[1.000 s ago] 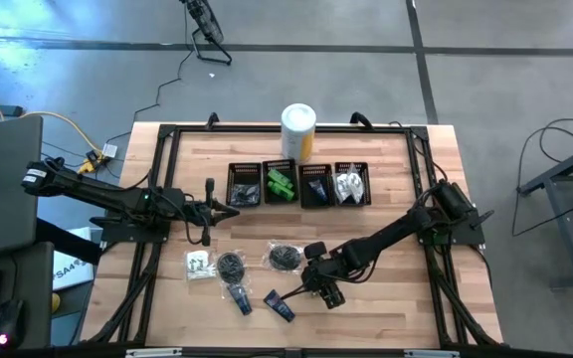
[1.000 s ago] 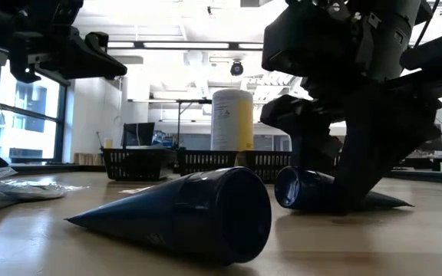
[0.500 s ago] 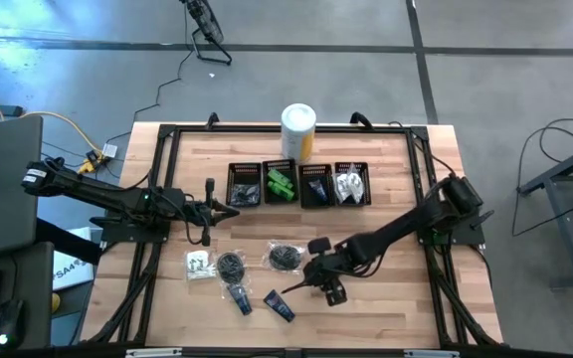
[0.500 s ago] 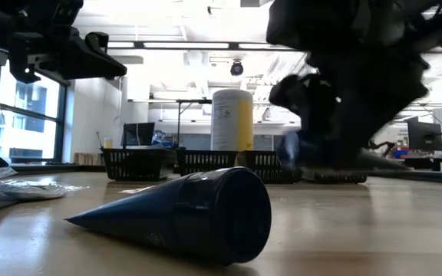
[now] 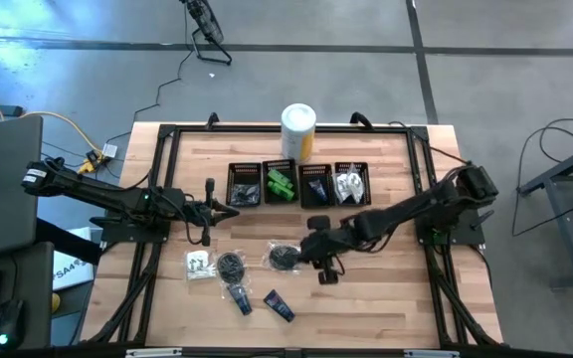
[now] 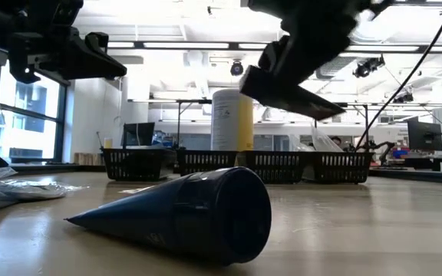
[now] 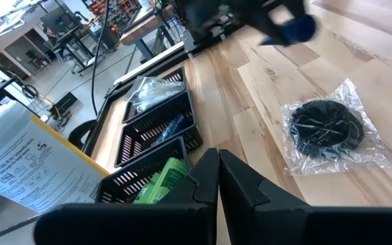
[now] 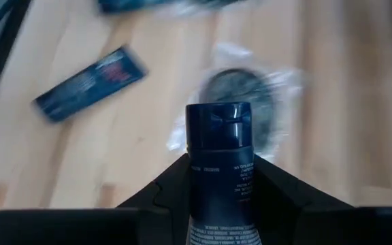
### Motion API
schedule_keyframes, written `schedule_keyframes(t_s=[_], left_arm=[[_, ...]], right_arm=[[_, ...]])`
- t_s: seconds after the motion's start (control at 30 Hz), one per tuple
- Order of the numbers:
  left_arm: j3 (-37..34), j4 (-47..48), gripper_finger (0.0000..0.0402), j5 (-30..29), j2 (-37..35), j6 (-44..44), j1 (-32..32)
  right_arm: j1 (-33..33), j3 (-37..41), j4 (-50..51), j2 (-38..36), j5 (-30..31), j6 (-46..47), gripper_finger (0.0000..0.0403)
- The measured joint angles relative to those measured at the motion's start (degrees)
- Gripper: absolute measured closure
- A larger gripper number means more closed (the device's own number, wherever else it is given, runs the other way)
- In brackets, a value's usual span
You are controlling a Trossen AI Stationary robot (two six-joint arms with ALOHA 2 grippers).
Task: Pick & Place Travel size toiletries
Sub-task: Put the right shave cream into the middle right black bin
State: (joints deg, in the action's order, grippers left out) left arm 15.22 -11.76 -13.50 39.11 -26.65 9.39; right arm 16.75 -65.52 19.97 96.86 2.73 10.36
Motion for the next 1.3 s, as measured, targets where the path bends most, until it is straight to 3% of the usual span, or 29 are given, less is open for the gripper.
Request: schedule_keyframes(t_s=[0.6,0.77,0.93,1.3], left_arm=[[0.0,0.1,0.0394,-0.12,0.0,-1.93,0.0],[0.0,-0.36,0.0394,-3.08,0.01,-7.74,0.0],[0.0,-0.58,0.0394,-6.89,0.02,-8.07,0.0],[0.09,-1.95,0.0394,-6.36,0.02,-7.89,-1.98]], right_arm=[[-11.64,-0.11,-0.36,-10.38,16.49,1.72,0.0286],[-15.19,-0.11,-1.02,-10.36,16.96,0.06,0.0286],[-19.07,-0.11,-1.46,-10.34,16.94,1.28,0.0286],[-26.5,-0.11,-3.15,-10.32,16.34,4.93,0.0286]])
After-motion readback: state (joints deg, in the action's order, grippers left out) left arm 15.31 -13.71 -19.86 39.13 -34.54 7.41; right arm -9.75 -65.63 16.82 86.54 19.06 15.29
